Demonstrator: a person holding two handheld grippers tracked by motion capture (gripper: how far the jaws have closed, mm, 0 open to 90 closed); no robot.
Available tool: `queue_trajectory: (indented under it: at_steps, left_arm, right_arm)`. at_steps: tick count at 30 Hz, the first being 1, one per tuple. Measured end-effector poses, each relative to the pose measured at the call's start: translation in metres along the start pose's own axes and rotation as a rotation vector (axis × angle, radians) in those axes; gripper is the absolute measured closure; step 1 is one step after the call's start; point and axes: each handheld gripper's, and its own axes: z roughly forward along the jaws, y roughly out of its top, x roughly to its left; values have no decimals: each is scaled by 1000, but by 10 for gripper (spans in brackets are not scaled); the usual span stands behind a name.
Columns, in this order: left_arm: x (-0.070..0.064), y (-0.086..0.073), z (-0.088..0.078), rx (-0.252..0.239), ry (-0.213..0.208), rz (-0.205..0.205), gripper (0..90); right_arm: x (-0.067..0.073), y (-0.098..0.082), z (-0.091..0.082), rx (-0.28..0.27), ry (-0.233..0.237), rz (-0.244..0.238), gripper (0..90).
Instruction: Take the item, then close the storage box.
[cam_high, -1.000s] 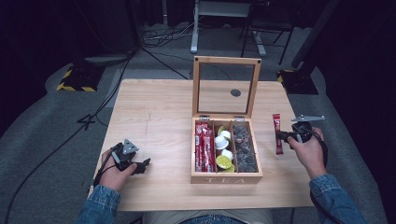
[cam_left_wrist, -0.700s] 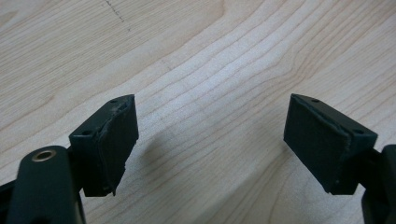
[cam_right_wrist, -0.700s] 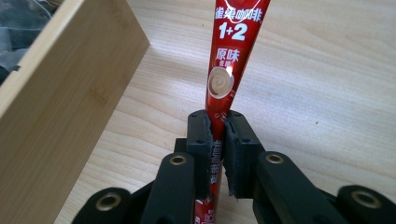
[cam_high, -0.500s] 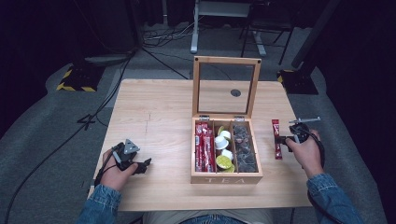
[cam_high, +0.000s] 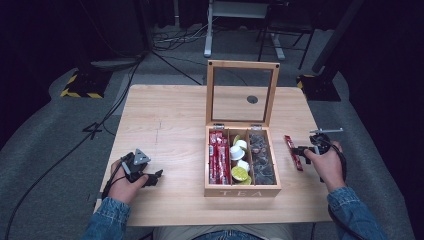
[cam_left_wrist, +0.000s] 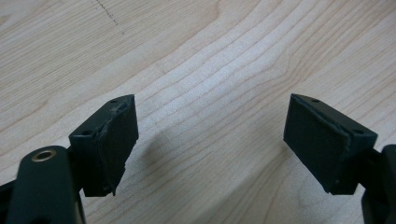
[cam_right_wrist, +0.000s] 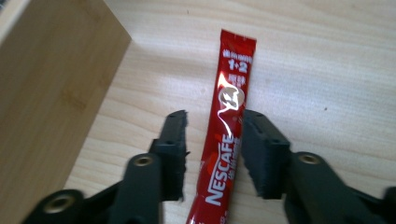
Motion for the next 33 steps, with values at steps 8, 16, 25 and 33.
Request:
queue_trajectory:
  at_steps: [8,16,25,33]
  left_arm:
    - [-2,2,0,-25,-24,-41,178]
    - [-5,8,0,-64,-51,-83,163]
    - [-6,10,3,-51,-63,-38,179]
    - [-7,9,2,-41,-66,-48,182]
  right_arm:
    - [6,10,-23,-142,14,-62,450]
    - [22,35,-48,-254,60,-114,396]
    - [46,71,-71,-325,86,-183,379]
    - [62,111,-79,-380,96,-226,375]
